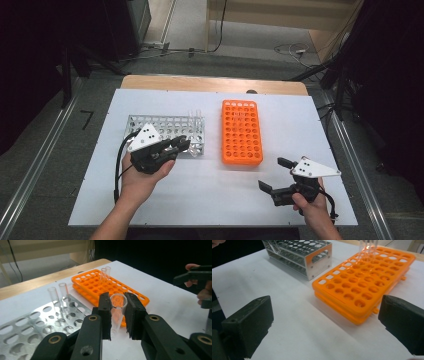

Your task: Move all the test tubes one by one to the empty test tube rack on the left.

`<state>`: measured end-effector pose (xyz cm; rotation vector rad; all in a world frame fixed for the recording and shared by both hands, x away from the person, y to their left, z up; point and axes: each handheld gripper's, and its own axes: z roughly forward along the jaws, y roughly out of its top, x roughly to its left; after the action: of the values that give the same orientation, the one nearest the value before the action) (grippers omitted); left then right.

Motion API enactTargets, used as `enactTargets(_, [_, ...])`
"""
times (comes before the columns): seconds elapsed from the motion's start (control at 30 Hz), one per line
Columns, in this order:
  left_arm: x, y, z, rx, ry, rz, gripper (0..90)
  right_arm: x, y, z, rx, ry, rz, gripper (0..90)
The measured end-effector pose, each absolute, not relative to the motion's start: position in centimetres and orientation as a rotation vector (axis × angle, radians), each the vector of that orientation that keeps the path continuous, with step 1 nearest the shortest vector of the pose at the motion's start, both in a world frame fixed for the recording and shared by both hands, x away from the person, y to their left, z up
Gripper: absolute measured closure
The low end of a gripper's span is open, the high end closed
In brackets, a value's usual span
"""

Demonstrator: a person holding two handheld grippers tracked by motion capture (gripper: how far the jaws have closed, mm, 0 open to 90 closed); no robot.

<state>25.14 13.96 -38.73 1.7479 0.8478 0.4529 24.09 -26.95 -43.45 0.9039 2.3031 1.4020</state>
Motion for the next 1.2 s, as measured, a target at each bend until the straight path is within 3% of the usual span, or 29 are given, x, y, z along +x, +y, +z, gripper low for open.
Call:
enactTargets(0.73, [30.9,15.5,-37.8,1.747,0.941,0.511,76.1,23.4,-31.8,-44.1,0.992,2.221,1.376,0.0])
enactTargets(1.2, [34.6,15.7,-37.9,1.767,1.006,0.564,76.1,23.6,-32.3,-44.2,1.01,2.202,1.383,0.0])
